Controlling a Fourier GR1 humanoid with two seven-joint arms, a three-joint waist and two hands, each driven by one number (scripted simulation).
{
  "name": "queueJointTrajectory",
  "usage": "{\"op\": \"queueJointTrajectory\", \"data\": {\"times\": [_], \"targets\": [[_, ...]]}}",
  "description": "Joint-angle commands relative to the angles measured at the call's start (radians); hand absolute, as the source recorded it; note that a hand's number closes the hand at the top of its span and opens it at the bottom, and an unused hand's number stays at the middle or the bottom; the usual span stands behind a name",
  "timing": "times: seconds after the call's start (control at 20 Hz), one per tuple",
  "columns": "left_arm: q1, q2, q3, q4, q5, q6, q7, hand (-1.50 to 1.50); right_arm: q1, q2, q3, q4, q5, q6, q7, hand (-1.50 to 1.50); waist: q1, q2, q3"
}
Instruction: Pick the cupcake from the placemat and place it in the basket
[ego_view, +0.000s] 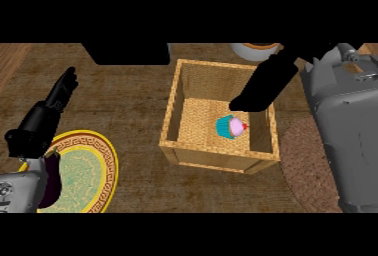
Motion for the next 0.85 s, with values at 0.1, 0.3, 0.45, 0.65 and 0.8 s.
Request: {"op": "queueJointTrajectory", "data": {"times": [0.1,0.3,0.45,0.65,0.8], "targets": [[0.028,0.001,0.005,-0.04,0.011,-0.009,0.001,0.0,0.043,0.066,-0.154,-0.041,-0.008,-0.191,0.023,-1.5,0.001,-0.001,0.001],[0.0,-0.023,-0.008,-0.026,0.001,0.009,0.027,0.0,-0.019,0.071,-0.261,-0.018,0.059,-0.346,0.041,-1.5,0.0,0.003,0.0],[0.003,-0.01,-0.011,-0.048,-0.001,-0.004,0.05,0.0,-0.001,-0.001,-0.385,0.013,0.048,-0.391,-0.008,-1.5,0.0,0.004,0.001],[-0.006,-0.008,0.011,-0.001,0.008,-0.006,-0.004,0.0,0.057,-0.027,-0.434,-0.012,0.063,-0.454,-0.021,-1.5,-0.005,0.003,0.0],[0.056,-0.017,-0.001,-0.044,-0.001,-0.004,-0.016,0.0,0.075,-0.138,-0.555,0.068,0.007,-0.441,-0.126,-1.5,0.004,0.003,0.001]]}}
